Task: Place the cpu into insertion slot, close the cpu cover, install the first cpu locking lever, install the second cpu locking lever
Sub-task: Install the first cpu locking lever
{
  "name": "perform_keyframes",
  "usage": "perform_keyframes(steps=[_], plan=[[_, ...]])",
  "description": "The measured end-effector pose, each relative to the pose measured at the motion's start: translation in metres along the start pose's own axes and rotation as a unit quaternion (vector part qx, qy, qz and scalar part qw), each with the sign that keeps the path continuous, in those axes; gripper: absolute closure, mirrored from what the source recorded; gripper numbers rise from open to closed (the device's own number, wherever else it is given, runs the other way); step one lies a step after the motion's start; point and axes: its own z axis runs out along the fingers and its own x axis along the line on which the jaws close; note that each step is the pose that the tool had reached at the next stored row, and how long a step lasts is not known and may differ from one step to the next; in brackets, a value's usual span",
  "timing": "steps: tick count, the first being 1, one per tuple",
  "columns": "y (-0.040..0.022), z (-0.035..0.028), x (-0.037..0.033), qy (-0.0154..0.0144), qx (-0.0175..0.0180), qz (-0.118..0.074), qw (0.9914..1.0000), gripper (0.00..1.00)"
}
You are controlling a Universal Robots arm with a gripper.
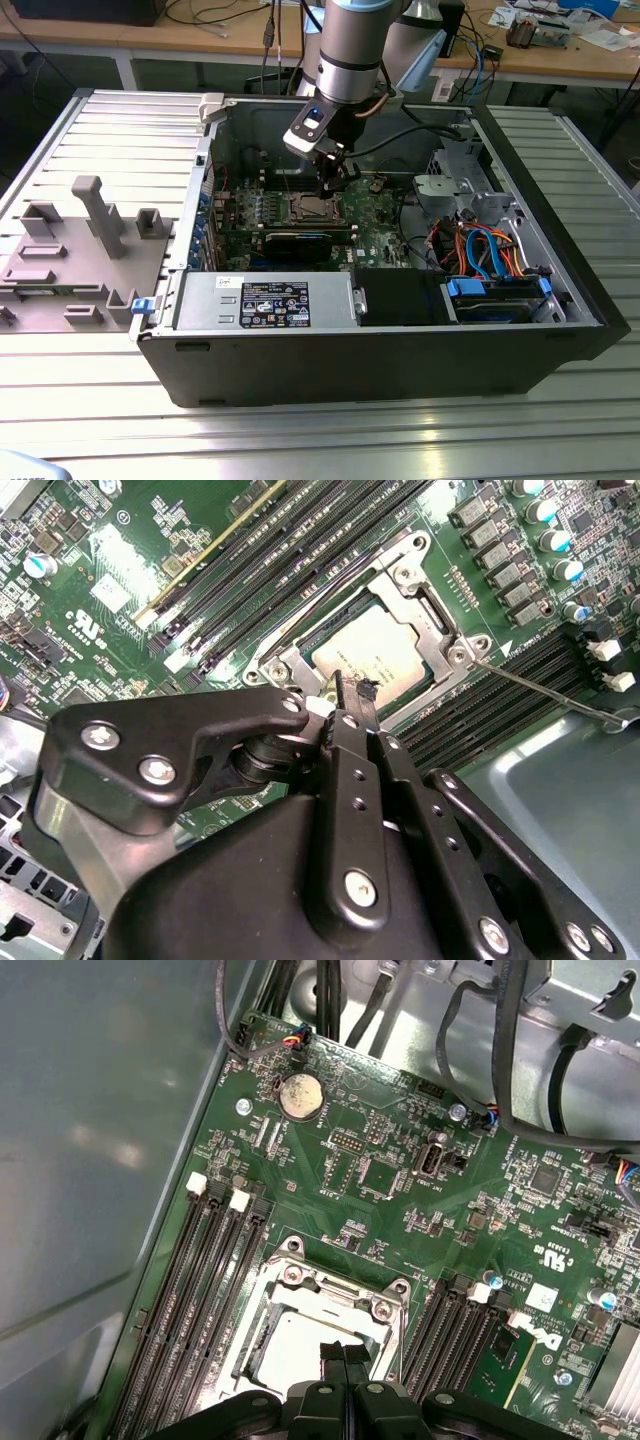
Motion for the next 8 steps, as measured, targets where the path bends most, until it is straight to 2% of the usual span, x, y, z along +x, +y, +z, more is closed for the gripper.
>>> perform_keyframes(steps=[8], plan=[[0.0,0.0001,0.0,-0.0002,-0.0001,-0.003,1.0,0.89]])
